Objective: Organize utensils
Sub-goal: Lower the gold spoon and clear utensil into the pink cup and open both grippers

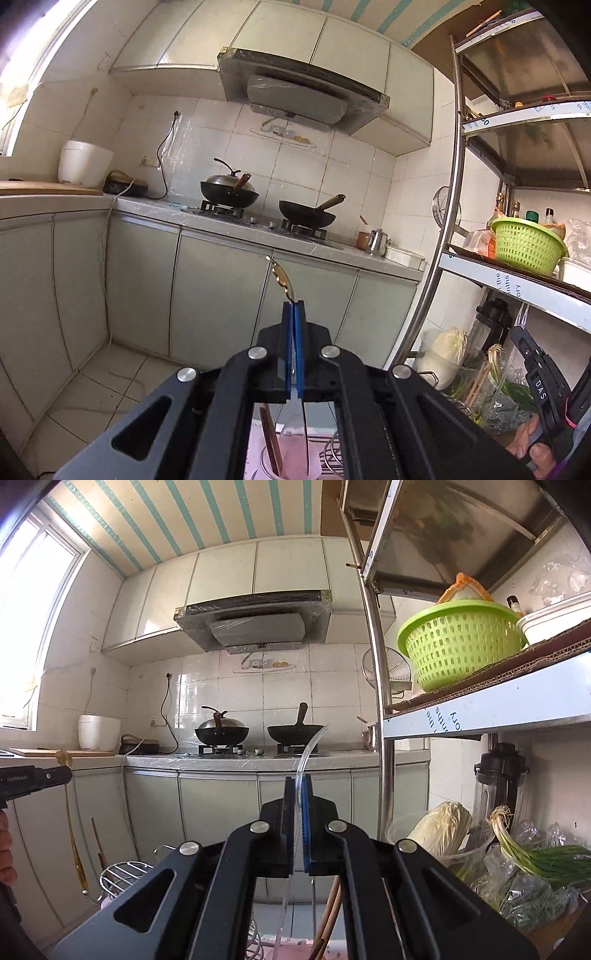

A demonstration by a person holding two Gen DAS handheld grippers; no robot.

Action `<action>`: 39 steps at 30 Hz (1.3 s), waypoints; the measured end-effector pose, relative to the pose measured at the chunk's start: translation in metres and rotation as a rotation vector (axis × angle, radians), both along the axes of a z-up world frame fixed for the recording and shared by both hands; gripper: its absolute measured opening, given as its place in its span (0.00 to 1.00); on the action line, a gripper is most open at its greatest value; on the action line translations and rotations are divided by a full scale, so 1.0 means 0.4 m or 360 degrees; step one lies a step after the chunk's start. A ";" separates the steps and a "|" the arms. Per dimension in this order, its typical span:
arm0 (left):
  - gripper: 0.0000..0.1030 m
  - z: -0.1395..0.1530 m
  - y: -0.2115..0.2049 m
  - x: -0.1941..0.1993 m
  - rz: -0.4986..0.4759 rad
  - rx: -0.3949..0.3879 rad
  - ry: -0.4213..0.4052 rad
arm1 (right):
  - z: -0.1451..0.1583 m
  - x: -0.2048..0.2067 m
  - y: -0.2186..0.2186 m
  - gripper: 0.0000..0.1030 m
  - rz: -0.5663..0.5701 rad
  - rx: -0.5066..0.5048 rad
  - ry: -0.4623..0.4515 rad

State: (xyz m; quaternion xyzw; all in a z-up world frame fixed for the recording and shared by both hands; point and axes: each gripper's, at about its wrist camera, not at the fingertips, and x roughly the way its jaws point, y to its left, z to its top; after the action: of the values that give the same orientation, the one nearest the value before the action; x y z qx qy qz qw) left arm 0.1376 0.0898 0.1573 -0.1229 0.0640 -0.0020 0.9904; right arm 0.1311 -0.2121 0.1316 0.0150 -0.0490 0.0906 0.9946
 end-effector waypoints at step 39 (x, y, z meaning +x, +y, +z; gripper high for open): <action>0.24 -0.291 -0.054 0.017 -0.0202 0.0068 0.0467 | -0.217 -0.045 -0.001 0.11 0.0124 -0.0025 0.0725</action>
State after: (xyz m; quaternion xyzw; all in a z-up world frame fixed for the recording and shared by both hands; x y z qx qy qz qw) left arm 0.1443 0.0680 0.0410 -0.0965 0.2158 -0.0450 0.9706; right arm 0.1131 -0.2125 0.0450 0.0293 0.1781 0.1235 0.9758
